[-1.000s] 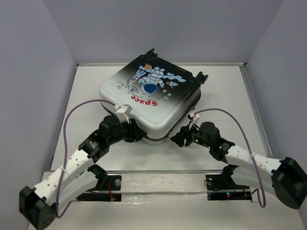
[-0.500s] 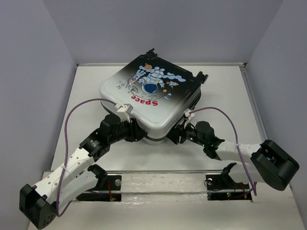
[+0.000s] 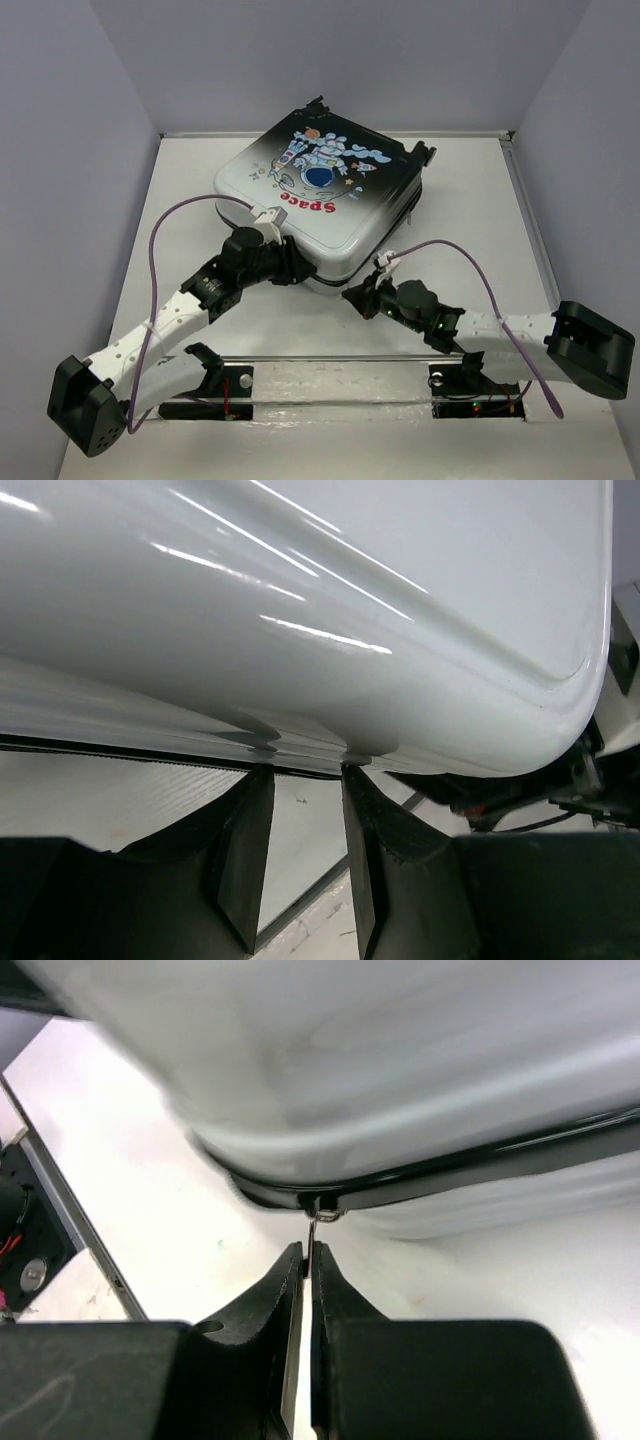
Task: Pack the luggage
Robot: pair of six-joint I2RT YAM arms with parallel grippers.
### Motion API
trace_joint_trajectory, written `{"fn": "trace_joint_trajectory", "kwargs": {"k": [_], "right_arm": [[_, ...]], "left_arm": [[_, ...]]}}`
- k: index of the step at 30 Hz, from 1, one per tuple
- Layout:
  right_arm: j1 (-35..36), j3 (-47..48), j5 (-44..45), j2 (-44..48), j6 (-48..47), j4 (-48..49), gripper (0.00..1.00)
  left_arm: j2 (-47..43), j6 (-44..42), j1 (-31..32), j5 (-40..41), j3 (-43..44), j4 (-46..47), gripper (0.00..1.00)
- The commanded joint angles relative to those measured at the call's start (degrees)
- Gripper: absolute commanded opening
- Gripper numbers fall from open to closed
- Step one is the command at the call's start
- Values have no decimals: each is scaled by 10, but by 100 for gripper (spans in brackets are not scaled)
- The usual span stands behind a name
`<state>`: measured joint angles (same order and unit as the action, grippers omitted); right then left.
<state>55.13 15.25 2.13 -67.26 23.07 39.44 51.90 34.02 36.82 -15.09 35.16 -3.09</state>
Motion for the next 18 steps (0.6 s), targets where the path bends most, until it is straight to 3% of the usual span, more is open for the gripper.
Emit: {"fn": "trace_joint_trajectory", "kwargs": {"k": [1, 5, 7, 14, 17, 18], "right_arm": [[152, 32, 124, 13, 61, -141, 7], [270, 77, 182, -47, 122, -180, 7], [292, 136, 208, -110, 129, -181, 7], [292, 287, 274, -254, 73, -71, 7], [274, 277, 296, -284, 120, -10, 7], [268, 262, 284, -288, 147, 52, 7]], "left_arm": [[39, 15, -3, 74, 63, 181, 44], [78, 33, 4, 78, 90, 218, 44], [95, 29, 27, 93, 111, 218, 44], [129, 4, 55, 112, 169, 161, 46], [118, -18, 55, 139, 200, 126, 54], [116, -24, 51, 139, 208, 120, 56]]}}
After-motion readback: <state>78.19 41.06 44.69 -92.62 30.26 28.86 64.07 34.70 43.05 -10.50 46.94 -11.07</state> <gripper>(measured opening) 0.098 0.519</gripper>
